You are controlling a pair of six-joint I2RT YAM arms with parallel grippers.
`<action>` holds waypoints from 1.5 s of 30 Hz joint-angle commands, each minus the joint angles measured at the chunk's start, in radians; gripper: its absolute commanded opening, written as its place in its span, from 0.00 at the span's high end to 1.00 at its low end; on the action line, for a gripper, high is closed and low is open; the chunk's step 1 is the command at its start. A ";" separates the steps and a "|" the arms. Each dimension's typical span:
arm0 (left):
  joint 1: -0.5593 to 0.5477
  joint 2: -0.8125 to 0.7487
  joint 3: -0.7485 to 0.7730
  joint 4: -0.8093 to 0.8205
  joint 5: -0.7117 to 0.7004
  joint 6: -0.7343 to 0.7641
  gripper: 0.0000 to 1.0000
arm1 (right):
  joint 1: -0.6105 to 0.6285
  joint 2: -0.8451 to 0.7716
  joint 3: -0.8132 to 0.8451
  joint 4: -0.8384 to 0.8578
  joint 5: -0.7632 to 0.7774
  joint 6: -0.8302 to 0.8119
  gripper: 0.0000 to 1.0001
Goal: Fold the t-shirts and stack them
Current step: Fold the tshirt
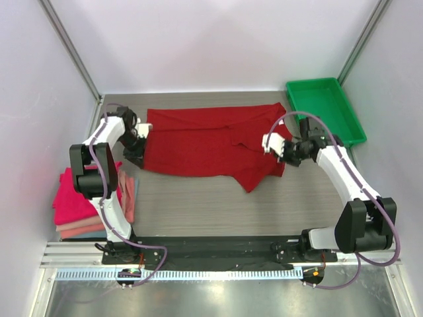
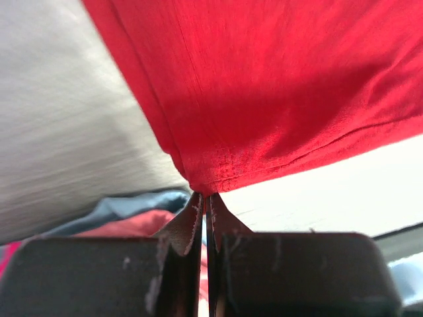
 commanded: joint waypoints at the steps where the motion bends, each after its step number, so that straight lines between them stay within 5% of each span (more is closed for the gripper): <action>1: -0.003 -0.045 0.088 -0.027 -0.003 0.030 0.99 | -0.012 -0.008 0.125 0.019 0.001 0.082 0.99; 13: -0.007 0.055 0.302 -0.012 0.005 0.039 1.00 | -0.029 0.233 0.481 0.142 -0.003 0.272 0.99; 33: -0.001 0.429 0.813 0.008 -0.065 0.014 1.00 | -0.026 0.746 0.935 0.341 0.081 0.491 0.99; 35: -0.004 0.479 0.864 0.031 -0.102 0.015 0.87 | -0.020 0.829 1.003 0.364 0.095 0.509 0.98; 36: -0.010 0.490 0.877 0.040 -0.125 0.012 0.72 | -0.015 0.857 1.034 0.378 0.138 0.525 0.93; 37: -0.018 0.503 0.887 0.060 -0.183 -0.005 0.58 | -0.011 0.892 1.076 0.395 0.171 0.572 0.73; 38: -0.022 0.500 0.908 0.069 -0.199 -0.019 0.56 | -0.003 0.930 1.163 0.405 0.207 0.613 0.64; 40: -0.026 0.460 0.899 0.098 -0.207 -0.058 0.54 | -0.003 0.914 1.194 0.454 0.255 0.702 0.59; 45: -0.039 0.302 0.777 0.137 -0.125 -0.054 0.53 | 0.002 0.739 1.003 0.452 0.155 0.740 0.53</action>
